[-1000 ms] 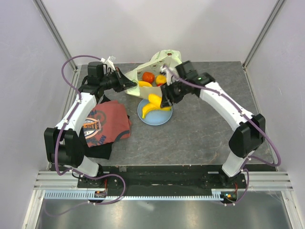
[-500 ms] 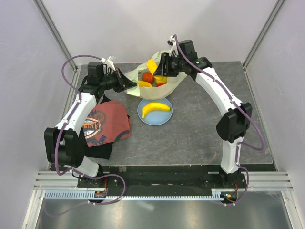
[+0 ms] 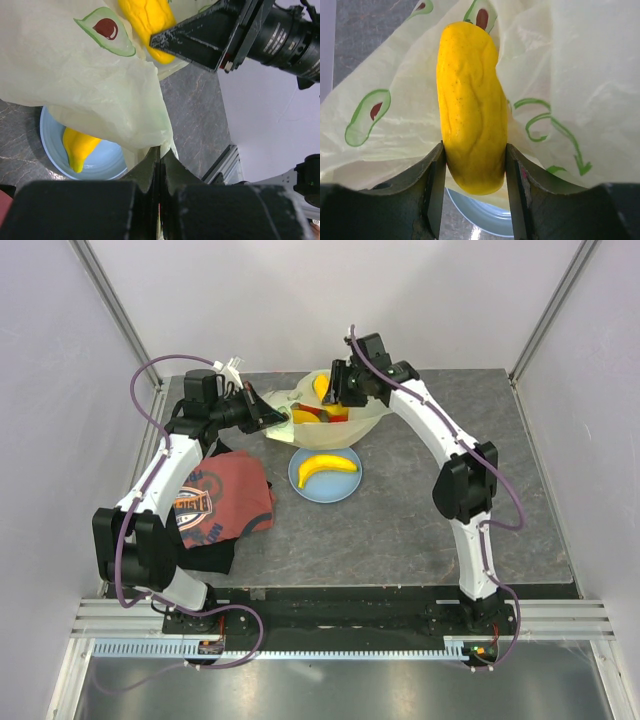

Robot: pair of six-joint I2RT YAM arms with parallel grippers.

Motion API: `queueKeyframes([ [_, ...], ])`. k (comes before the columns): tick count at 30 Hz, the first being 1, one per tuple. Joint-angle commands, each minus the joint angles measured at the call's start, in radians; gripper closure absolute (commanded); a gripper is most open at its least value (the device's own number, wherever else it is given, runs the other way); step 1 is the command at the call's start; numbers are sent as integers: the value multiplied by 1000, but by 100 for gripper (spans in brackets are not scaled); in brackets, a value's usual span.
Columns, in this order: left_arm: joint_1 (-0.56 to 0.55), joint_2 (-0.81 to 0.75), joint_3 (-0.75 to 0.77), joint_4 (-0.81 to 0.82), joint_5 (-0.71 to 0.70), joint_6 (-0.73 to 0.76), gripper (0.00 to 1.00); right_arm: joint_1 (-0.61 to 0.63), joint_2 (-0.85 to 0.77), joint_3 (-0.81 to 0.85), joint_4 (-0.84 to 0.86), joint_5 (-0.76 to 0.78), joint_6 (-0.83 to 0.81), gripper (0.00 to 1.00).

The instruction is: Place the fruits into the plastic bag

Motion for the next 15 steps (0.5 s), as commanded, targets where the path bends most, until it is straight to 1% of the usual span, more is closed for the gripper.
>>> queueKeyframes([
  [1, -5, -12, 6, 12, 10, -5, 98, 33, -173, -163, 147, -2, -54, 100],
  [3, -5, -3, 7, 12, 7, -10, 98, 34, -224, -225, 222, -41, -57, 100],
  [5, -5, 1, 10, 12, 6, -13, 98, 42, -284, -278, 238, -74, -72, 100],
  [9, -5, 9, 21, 10, -2, -16, 98, 82, -371, -358, 225, -87, -156, 100],
  [12, -5, 17, 26, 10, 0, -21, 98, 121, -445, -458, 224, -101, -201, 100],
  [15, -5, 26, 32, 12, 6, -21, 98, 137, -433, -509, 185, -101, -184, 100],
])
